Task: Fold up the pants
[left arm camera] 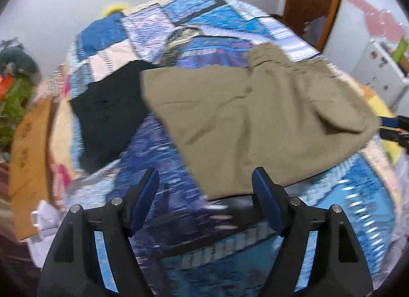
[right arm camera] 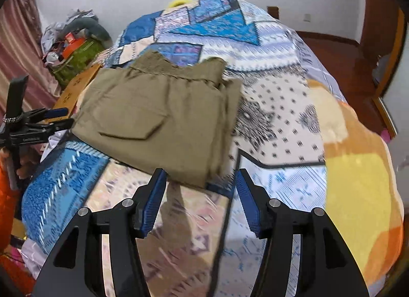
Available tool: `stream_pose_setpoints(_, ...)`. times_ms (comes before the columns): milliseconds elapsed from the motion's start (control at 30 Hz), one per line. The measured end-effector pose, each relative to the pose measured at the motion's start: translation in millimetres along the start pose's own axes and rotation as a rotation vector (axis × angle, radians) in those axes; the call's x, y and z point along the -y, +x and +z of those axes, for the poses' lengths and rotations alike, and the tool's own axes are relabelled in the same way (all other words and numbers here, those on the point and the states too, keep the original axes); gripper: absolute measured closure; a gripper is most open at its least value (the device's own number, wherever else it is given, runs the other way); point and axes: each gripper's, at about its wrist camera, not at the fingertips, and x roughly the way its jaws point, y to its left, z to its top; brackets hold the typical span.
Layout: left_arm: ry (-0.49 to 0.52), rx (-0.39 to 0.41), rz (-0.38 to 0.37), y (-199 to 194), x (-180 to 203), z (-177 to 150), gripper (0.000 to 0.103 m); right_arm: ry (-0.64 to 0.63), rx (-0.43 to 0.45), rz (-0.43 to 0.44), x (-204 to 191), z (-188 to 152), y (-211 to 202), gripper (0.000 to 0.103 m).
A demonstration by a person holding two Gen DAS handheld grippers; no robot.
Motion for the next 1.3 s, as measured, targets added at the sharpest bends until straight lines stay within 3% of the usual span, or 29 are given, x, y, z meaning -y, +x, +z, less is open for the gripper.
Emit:
stream_pose_setpoints(200,-0.120,0.018,0.008,-6.8,-36.6,-0.3,0.027,0.068,0.040,0.010,17.2,-0.3,-14.5,0.050)
stream_pose_setpoints(300,-0.183,0.030,-0.025,-5.4,-48.6,9.8,0.027,0.098,0.098,0.015,21.0,8.4,-21.4,0.041)
stream_pose_setpoints(400,-0.219,0.020,-0.061,5.3,-51.9,21.6,0.027,0.110,0.130,0.011,21.7,19.8,-20.1,0.040)
stream_pose_setpoints(600,-0.272,-0.042,-0.132,43.1,-51.3,39.4,0.028,0.147,0.077,0.066,26.5,35.4,13.7,0.039)
stream_pose_setpoints(800,-0.285,-0.078,-0.195,66.7,-45.5,47.4,0.039,0.197,-0.002,0.140,34.2,40.1,53.6,0.039)
stream_pose_setpoints(933,-0.279,-0.083,-0.250,68.6,-40.2,53.1,0.067,0.249,-0.022,0.207,41.7,45.8,66.1,0.039)
stream_pose_setpoints(1000,-0.268,-0.074,-0.243,67.5,-36.3,55.8,0.080,0.239,-0.021,0.211,41.3,47.8,67.8,0.043)
stream_pose_setpoints(1067,-0.254,-0.065,-0.203,65.7,-30.8,58.8,0.094,0.227,-0.014,0.221,38.8,49.5,66.0,0.058)
stream_pose_setpoints(1100,-0.254,-0.059,-0.187,64.2,-28.9,60.4,0.096,0.219,-0.010,0.223,37.8,50.8,65.1,0.060)
stream_pose_setpoints(1200,-0.246,-0.018,-0.122,54.7,-24.5,64.2,0.100,0.177,0.003,0.199,30.1,53.3,59.5,0.080)
stream_pose_setpoints(1300,-0.212,0.038,-0.061,38.3,-17.9,69.2,0.101,0.110,0.037,0.148,20.2,59.9,51.5,0.091)
